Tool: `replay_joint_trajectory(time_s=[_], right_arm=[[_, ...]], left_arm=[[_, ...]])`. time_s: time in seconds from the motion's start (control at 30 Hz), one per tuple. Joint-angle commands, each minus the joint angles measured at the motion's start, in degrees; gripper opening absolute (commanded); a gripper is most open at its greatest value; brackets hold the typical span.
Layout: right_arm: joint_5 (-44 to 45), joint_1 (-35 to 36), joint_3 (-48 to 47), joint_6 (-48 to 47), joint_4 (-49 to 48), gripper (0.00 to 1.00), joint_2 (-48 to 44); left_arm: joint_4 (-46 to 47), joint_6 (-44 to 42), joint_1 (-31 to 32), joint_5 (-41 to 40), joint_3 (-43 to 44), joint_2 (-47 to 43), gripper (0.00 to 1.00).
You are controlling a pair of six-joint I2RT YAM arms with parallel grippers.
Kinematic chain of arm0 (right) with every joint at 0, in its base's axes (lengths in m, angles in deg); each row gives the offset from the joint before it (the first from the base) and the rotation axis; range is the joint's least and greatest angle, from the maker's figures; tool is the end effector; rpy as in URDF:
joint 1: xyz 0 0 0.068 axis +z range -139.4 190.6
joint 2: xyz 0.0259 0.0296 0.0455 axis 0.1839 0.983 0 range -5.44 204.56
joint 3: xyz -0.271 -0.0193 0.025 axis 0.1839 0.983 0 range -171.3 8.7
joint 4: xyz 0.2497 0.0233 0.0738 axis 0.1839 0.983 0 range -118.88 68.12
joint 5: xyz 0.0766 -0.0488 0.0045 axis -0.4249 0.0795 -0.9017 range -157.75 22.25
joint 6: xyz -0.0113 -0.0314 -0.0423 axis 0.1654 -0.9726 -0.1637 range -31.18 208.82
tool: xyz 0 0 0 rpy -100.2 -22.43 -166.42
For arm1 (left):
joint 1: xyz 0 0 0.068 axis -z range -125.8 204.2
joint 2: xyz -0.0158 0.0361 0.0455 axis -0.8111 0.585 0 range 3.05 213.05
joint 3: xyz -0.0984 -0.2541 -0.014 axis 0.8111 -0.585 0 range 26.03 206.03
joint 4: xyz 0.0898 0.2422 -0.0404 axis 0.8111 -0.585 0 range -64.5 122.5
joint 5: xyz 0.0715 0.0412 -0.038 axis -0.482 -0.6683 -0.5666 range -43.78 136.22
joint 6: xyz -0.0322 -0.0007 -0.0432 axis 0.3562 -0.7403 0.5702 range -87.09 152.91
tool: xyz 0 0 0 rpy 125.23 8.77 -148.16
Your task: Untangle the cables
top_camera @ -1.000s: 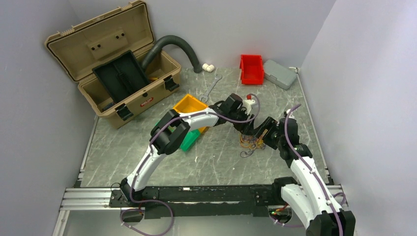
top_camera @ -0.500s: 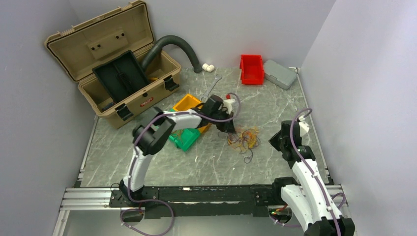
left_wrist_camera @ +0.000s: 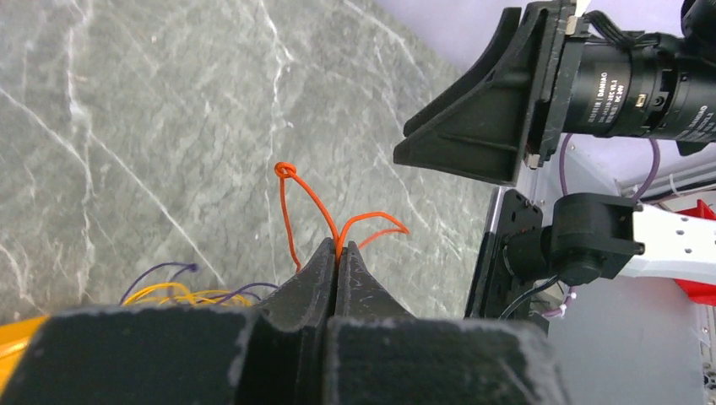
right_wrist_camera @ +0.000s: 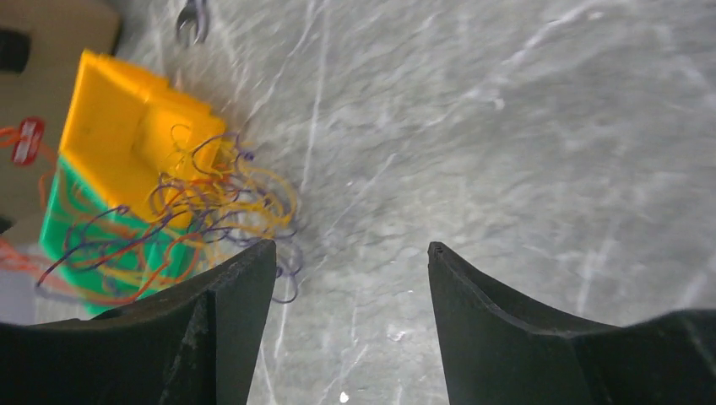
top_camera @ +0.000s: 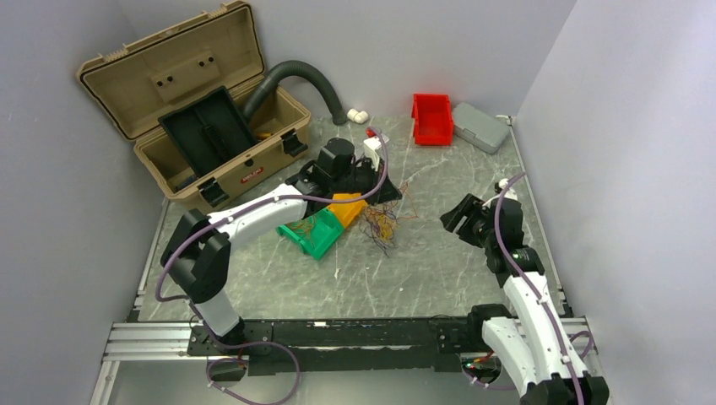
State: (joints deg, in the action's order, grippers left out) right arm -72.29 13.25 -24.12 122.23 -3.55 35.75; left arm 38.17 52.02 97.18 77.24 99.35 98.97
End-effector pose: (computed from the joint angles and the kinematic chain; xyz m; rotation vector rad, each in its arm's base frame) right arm 0.1632 0.0104 0.2503 0.5360 2.1245 0.4453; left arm 0.2776 -0.2837 0.3069 0.8064 1.8498 -1.2251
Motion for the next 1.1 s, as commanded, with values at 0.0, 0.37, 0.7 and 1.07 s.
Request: replay_joint_trajectory(time_s=[0.0,0.37,0.7,1.07], right_arm=[[-16.74,0.10,2.51,-4.59,-10.34,0.69,3.47],[-16.27,9.63,9.08,-0.50,-24.86,0.71,16.25],[-12.73,15.80,4.10,-1.75,-31.73,0.67,32.51],[-12.64,22.21,5.57,1.80,-33.67,0.64,36.26]], left_arm=[[-0.89,-1.05,-0.17,1.62,0.46,0.80,0.00],[-4.06,-2.20,-0.12,-0.11,-0.11,-1.46,0.00],[-0.19,-0.29,-0.26,-6.09,-14.33,-8.64,0.00],[1.33,2.76,-1.42,-8.81,-18.65,-10.17,0.00]])
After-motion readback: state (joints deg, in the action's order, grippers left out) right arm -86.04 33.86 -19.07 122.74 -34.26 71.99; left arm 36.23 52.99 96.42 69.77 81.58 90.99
